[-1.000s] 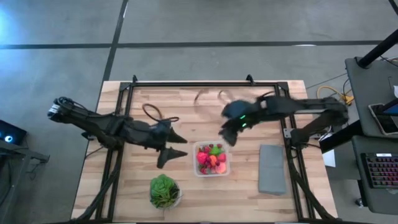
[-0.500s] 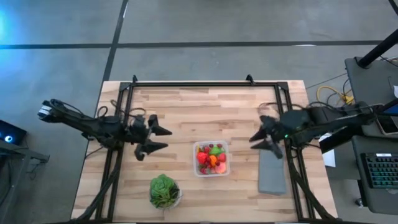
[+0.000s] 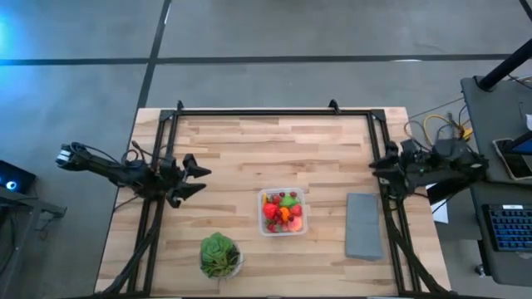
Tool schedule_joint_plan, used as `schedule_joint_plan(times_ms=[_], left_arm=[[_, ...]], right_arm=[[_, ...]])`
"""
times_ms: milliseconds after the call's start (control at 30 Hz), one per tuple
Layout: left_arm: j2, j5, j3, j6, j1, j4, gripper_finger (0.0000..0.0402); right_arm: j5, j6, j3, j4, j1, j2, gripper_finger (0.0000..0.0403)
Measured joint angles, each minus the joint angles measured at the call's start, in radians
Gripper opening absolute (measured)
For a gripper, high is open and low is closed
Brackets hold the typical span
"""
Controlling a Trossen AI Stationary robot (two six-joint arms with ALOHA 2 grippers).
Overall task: Pick and placing Produce into tupperware
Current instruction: Return to Home Position
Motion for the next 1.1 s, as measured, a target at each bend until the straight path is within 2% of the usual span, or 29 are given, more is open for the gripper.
schedule_joint_plan(times_ms=[67,167,267,333,400,500,733,833,933,1100], left_arm=[[-0.070,-0.001,-0.040,0.000,0.000,-0.001,0.0252],[-0.181,0.001,-0.087,0.020,0.000,-0.031,0.0252],[-0.262,-0.031,-0.088,0.018,0.000,-0.217,0.0252],[-0.284,-0.067,-0.088,0.007,0.000,-0.270,0.0252],[-0.273,-0.113,-0.088,-0.008,0.000,-0.291,0.0252],[-0.229,-0.126,-0.088,-0.003,0.000,-0.303,0.0252],[-0.145,-0.126,-0.089,-0.003,0.000,-0.312,0.0252],[-0.111,-0.127,-0.089,-0.003,0.000,-0.312,0.0252],[-0.085,-0.129,-0.089,-0.003,0.000,-0.312,0.0252],[-0.046,-0.131,-0.090,-0.003,0.000,-0.313,0.0252]], right_arm=[[-0.010,-0.047,0.029,-0.065,0.000,0.030,0.0150],[0.061,-0.135,0.031,-0.033,0.000,0.069,0.0152],[0.089,-0.135,0.003,-0.010,-0.002,0.064,0.0153],[0.071,-0.129,-0.029,0.012,-0.002,0.039,0.0153],[0.041,-0.132,-0.058,0.053,-0.002,0.014,0.0151],[0.032,-0.132,-0.092,0.127,-0.002,-0.003,0.0147],[0.093,-0.138,-0.252,0.361,-0.002,0.021,0.0148],[0.075,-0.088,-0.324,0.396,-0.005,-0.003,0.0147],[0.013,-0.066,-0.328,0.451,-0.006,-0.001,0.0143],[0.018,0.076,-0.335,0.467,-0.006,0.000,0.0139]])
